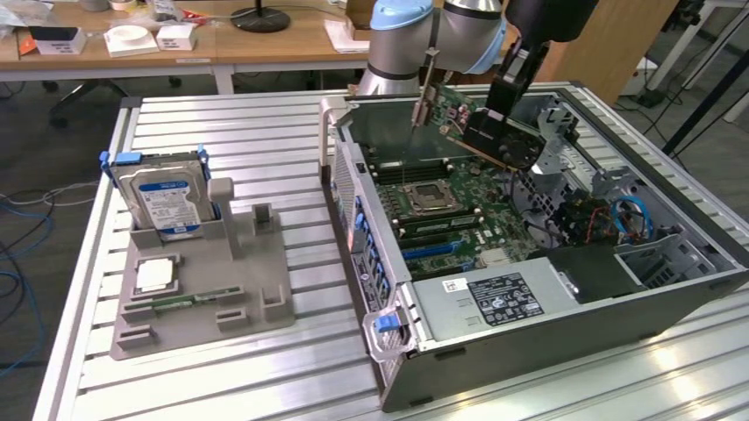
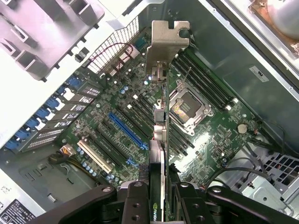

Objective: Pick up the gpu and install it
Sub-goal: 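Insert the gpu into the slot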

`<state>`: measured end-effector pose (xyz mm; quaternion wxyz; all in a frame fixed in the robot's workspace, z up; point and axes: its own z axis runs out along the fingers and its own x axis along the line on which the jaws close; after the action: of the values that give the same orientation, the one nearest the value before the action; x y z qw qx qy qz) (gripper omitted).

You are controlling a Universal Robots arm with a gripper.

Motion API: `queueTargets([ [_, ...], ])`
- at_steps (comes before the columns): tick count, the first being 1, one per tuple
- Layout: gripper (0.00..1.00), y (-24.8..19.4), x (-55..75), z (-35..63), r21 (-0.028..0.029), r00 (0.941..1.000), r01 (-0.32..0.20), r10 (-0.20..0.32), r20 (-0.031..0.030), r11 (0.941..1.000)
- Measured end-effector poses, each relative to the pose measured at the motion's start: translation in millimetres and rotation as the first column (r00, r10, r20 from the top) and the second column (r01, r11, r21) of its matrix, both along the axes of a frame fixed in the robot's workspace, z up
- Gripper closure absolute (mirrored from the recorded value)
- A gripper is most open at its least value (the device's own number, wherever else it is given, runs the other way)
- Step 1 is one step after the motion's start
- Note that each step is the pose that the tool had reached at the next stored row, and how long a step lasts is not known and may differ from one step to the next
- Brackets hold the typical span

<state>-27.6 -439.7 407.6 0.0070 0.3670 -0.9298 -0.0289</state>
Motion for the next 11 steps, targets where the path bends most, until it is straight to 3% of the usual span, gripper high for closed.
queueTargets([
  [11, 0.74, 0.0, 0.0, 0.0, 0.0002, 0.9979, -0.064, 0.064, 0.0000, 0.9979],
])
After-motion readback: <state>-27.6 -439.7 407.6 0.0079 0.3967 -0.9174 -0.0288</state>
